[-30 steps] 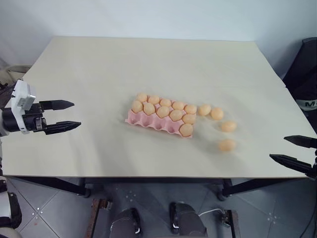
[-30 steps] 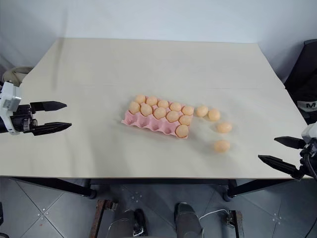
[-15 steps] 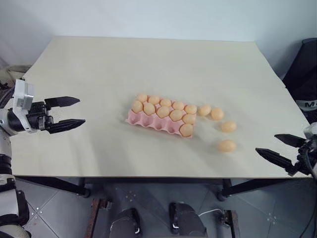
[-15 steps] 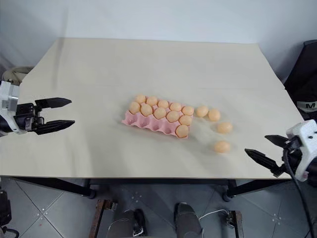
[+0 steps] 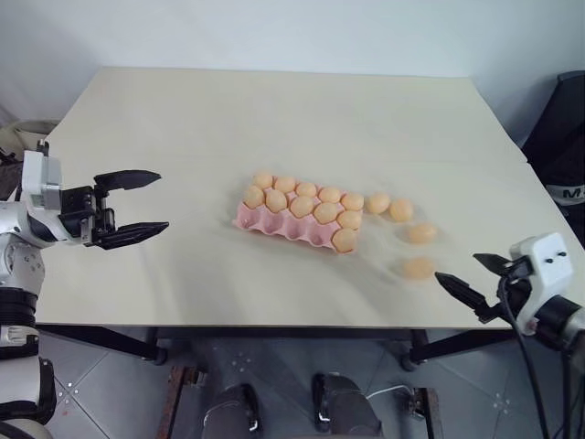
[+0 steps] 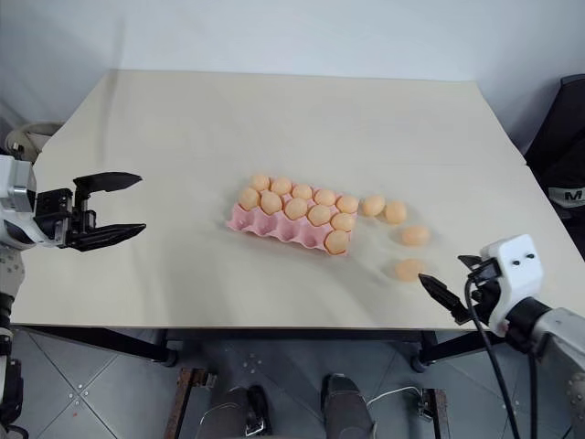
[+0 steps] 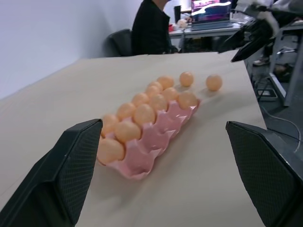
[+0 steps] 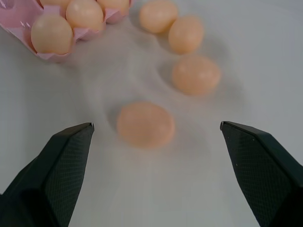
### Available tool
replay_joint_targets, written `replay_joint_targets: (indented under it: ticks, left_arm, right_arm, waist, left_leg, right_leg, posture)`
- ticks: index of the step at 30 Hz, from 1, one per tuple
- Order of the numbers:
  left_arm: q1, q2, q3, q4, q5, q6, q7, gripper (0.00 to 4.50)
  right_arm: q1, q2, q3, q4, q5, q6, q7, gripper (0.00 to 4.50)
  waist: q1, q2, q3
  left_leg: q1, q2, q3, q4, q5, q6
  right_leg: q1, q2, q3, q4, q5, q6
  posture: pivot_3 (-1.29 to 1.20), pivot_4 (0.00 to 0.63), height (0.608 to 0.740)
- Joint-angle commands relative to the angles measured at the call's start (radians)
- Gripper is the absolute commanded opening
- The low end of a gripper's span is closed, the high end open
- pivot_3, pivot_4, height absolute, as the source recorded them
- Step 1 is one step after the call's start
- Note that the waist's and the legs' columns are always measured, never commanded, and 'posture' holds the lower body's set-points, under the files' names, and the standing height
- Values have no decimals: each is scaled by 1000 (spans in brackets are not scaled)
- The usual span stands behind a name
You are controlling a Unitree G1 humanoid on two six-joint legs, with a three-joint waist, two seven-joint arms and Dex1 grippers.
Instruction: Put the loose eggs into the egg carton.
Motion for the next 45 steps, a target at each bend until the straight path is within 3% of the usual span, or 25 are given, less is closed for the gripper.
replay_joint_targets:
  ticks: [1, 11, 27, 30, 34, 35, 41, 45]
  left_arm:
    - [8, 22, -14, -30, -39, -25, -112, 4444]
    - [-1, -13, -17, -23, -37, -30, -112, 4444]
    - [6, -30, 6, -42, -25, -25, -112, 4444]
    - [4, -33, 10, -39, -19, -28, -112, 4500]
    - [2, -38, 17, -37, -12, -31, -112, 4500]
    - [1, -39, 18, -36, -11, -32, -112, 4500]
    - [2, -43, 28, -38, -6, -29, -112, 4500]
    - [3, -47, 33, -40, -4, -24, -112, 4500]
  right_arm:
    - [-14, 52, 68, -31, -87, -90, -85, 4500]
    - [-71, 177, 237, 125, -246, -261, -168, 4500]
    - [-161, 201, 295, 301, -291, -288, -152, 4500]
    - [-165, 203, 293, 305, -279, -275, -150, 3922]
    - [-164, 199, 290, 294, -278, -278, -147, 2550]
    - [-164, 197, 288, 289, -276, -280, -144, 2404]
    - [-190, 160, 253, 220, -234, -242, -117, 2404]
    - [-296, 120, 251, 146, -163, -138, -103, 2404]
  waist:
    - [0, 0, 0]
    - [-2, 0, 0]
    - [-3, 0, 0]
    - [-3, 0, 0]
    - [-3, 1, 0]
    - [-3, 1, 0]
    - [-4, 1, 0]
    - [-5, 1, 1]
  left_leg:
    - [0, 0, 0, 0, 0, 0]
    - [0, -1, -1, 0, 0, 1]
    - [0, 0, -2, 0, -1, 1]
    - [0, -1, -3, 0, -1, 1]
    - [0, -1, -3, -1, -1, 1]
    - [0, -1, -3, -1, -1, 1]
    - [0, -1, -3, -1, -1, 1]
    - [0, -1, -3, 0, -1, 2]
  right_leg:
    - [0, 0, 0, 0, 0, 0]
    - [2, 0, -2, -2, 0, 0]
    - [4, -1, -4, -4, 1, 2]
    - [4, -1, -4, -4, 1, 2]
    - [4, -1, -5, -4, 1, 2]
    - [4, -1, -5, -4, 1, 2]
    - [5, -1, -5, -4, 1, 2]
    - [5, -2, -5, -4, 1, 1]
  posture:
    - [0, 150, 740]
    - [0, 150, 740]
    - [0, 150, 740]
    - [0, 150, 740]
    - [0, 150, 740]
    - [0, 150, 740]
    - [0, 150, 740]
    - [0, 150, 740]
